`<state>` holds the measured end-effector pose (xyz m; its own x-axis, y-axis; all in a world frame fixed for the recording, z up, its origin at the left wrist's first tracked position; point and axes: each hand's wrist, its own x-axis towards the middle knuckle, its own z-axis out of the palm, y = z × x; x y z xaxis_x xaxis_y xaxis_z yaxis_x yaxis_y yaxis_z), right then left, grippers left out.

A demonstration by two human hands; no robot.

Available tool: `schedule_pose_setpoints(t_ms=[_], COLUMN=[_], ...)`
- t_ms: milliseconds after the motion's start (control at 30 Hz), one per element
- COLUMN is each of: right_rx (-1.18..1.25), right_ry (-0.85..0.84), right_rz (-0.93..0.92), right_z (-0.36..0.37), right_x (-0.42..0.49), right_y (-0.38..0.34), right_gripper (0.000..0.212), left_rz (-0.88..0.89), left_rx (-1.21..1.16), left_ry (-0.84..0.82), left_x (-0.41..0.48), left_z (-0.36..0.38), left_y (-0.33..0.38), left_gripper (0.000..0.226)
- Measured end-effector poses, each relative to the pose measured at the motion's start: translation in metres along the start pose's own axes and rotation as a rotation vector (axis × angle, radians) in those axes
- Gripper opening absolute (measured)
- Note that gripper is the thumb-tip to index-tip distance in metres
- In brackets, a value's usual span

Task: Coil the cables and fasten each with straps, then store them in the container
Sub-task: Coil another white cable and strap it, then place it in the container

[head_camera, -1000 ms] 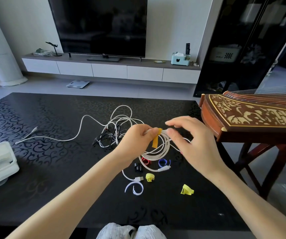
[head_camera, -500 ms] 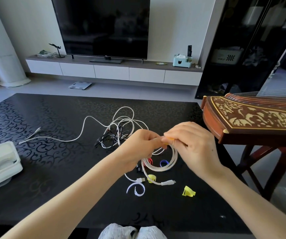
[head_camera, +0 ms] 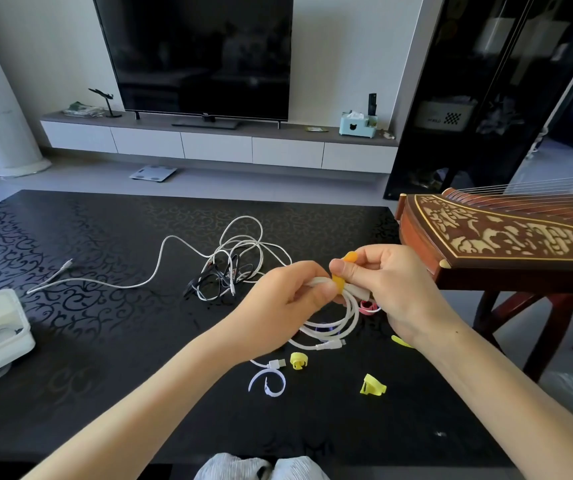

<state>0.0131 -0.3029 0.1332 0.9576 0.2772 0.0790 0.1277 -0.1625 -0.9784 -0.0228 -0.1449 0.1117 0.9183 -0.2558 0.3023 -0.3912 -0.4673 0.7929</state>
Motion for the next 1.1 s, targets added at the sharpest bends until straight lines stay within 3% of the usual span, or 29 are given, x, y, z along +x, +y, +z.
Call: schedule_pose_setpoints(t_ms=[100,267,467,600,933,1100], right_rx=[0.133,0.344,0.213,0.124,-0.02,-0.19], right_ry=[-0.089,-0.259,-0.237,-0.199,-0.235,-0.355], right_rz=[0.155,0.375,0.255,0.151,0.153,0.151], right_z=[-0.004,-0.01,-0.006,-0.005,-0.004,-0.003], right_x=[-0.001,0.003,0.004,0.003,0.006,0.005], right_y=[-0.006,-0.009,-0.008,-0.008,-0.003,-0.007], right_gripper=[0.007,0.023,0.034,0.029,0.033,0.056], left_rz=[0.027,0.241,0.262,0.267,0.277,0.253], left_rx=[0.017,0.2,0.304,0.344,0.434,0.344], left_ry=[0.029,0.148,0.258,0.306,0.236,0.075], left_x=[0.0,0.002,0.006,0.008,0.008,0.009], left_z=[0.002,0.002,0.003,0.003,0.001,-0.006], left_y=[0.0,-0.004,-0.011,-0.01,-0.007,-0.007], left_gripper=[0.011,0.013,0.022,0.025,0.02,0.02])
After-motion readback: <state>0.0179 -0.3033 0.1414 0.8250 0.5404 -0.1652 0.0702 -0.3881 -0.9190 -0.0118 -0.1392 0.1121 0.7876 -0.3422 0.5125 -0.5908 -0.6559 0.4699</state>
